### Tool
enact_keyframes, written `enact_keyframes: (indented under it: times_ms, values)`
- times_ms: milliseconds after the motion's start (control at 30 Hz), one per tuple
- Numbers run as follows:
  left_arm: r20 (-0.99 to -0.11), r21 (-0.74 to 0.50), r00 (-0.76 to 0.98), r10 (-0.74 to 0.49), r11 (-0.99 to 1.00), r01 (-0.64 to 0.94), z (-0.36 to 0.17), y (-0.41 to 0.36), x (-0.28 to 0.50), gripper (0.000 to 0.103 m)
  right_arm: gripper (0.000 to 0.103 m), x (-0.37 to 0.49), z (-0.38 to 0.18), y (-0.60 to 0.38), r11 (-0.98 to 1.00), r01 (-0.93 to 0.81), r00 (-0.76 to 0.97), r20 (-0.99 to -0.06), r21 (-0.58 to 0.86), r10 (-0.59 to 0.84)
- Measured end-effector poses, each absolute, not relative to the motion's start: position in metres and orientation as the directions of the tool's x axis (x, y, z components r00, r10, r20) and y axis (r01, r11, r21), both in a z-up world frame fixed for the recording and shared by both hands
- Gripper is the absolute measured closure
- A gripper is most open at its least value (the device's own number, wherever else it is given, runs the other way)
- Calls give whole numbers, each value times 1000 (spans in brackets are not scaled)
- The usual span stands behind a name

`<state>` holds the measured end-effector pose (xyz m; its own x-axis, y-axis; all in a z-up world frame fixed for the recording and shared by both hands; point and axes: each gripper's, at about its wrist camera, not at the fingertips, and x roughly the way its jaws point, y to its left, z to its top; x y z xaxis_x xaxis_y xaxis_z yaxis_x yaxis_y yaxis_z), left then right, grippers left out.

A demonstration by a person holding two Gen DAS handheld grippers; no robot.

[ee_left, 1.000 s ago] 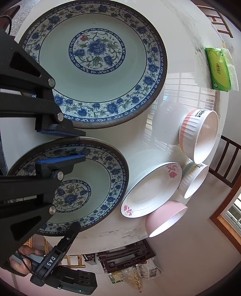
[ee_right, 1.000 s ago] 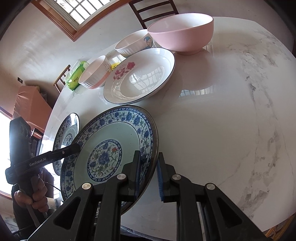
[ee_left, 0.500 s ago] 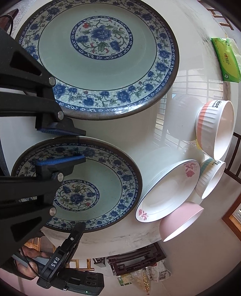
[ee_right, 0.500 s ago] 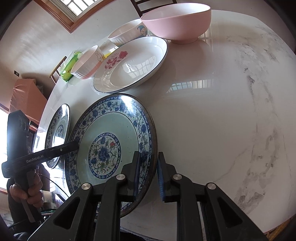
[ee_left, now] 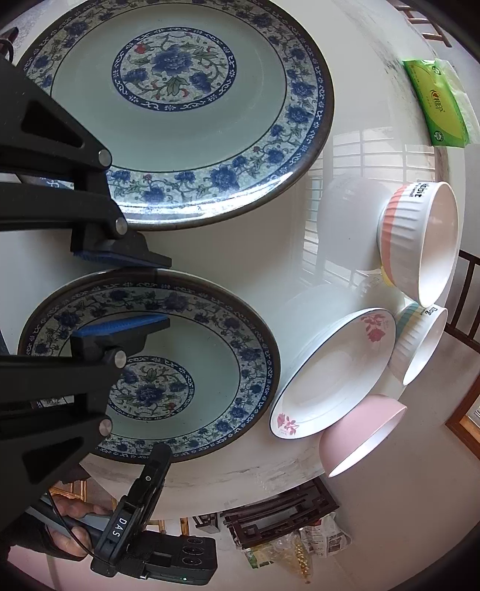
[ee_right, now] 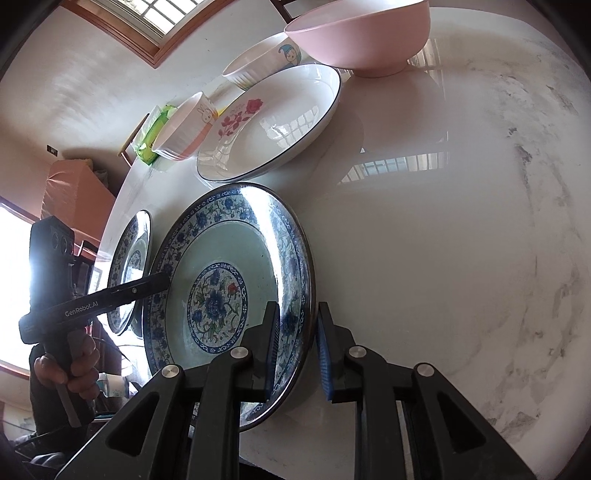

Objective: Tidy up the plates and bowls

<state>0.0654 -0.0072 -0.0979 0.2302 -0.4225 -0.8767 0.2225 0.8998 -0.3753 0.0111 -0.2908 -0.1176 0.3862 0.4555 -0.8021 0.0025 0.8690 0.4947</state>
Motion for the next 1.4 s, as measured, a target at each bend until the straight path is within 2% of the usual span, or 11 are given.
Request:
enact_keyframes:
  times_ms: [300, 367, 467, 767, 1000, 1133, 1233, 1333, 1400]
  values:
    - [-854, -418, 236, -464, 881, 222, -100, -3, 63, 77, 83, 12, -116, -290, 873, -2, 390, -803, 488, 451]
    - [-851, -431, 212, -480, 870, 239, -99, -6, 59, 73, 83, 10, -115, -292, 877, 1, 395, -806, 480, 440]
    - [-849, -428, 210, -485, 864, 265, -98, -16, 56, 72, 76, 10, -113, -297, 880, -7, 407, -803, 474, 436]
    - [-827, -461, 217, -519, 847, 266, -101, -15, 58, 69, 77, 9, -117, -307, 849, -13, 409, -772, 528, 486]
    - [-817, -467, 243, -524, 847, 255, -102, -14, 58, 69, 78, 9, -115, -300, 875, -45, 411, -789, 483, 457]
    - [-823, -441, 268, -501, 860, 255, -101, -17, 54, 71, 85, 7, -115, -299, 889, -39, 429, -796, 457, 428]
    - [-838, -400, 283, -466, 878, 262, -100, -21, 54, 74, 85, 5, -112, -295, 906, -44, 434, -809, 422, 397]
    - [-833, -435, 264, -487, 870, 232, -103, -13, 58, 85, 86, 3, -109, -296, 903, -35, 443, -803, 428, 398]
    - [-829, -454, 253, -499, 864, 216, -104, -8, 60, 84, 87, 4, -107, -298, 892, -21, 447, -794, 452, 412]
